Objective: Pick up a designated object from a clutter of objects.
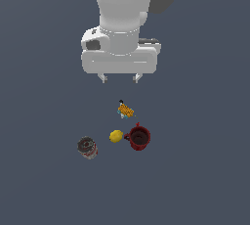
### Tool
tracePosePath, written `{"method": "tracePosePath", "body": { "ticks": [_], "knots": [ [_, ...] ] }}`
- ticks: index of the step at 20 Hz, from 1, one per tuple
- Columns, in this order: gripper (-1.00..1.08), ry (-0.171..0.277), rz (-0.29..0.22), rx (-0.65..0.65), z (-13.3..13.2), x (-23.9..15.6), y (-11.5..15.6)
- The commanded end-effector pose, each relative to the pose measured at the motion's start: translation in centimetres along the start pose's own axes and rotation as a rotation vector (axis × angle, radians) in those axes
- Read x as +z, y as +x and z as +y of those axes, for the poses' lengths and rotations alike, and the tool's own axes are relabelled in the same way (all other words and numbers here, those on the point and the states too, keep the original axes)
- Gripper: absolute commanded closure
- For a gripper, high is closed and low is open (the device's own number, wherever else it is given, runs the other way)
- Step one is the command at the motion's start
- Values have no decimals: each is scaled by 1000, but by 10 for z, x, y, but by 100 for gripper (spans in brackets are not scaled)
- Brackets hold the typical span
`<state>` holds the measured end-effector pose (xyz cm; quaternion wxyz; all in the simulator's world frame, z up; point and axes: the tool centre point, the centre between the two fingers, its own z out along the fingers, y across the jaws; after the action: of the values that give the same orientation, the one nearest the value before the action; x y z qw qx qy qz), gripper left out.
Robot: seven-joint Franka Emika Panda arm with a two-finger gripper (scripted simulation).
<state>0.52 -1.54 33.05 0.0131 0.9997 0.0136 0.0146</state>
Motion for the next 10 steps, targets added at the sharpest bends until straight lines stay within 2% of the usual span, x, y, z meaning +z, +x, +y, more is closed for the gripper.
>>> {"method": "tracePosePath", "body": {
  "ticks": [1, 10],
  "knots": [
    [-92, 0, 0, 0, 0, 0, 0],
    [-92, 28, 7, -8, -15, -10, 1]
  ]
}}
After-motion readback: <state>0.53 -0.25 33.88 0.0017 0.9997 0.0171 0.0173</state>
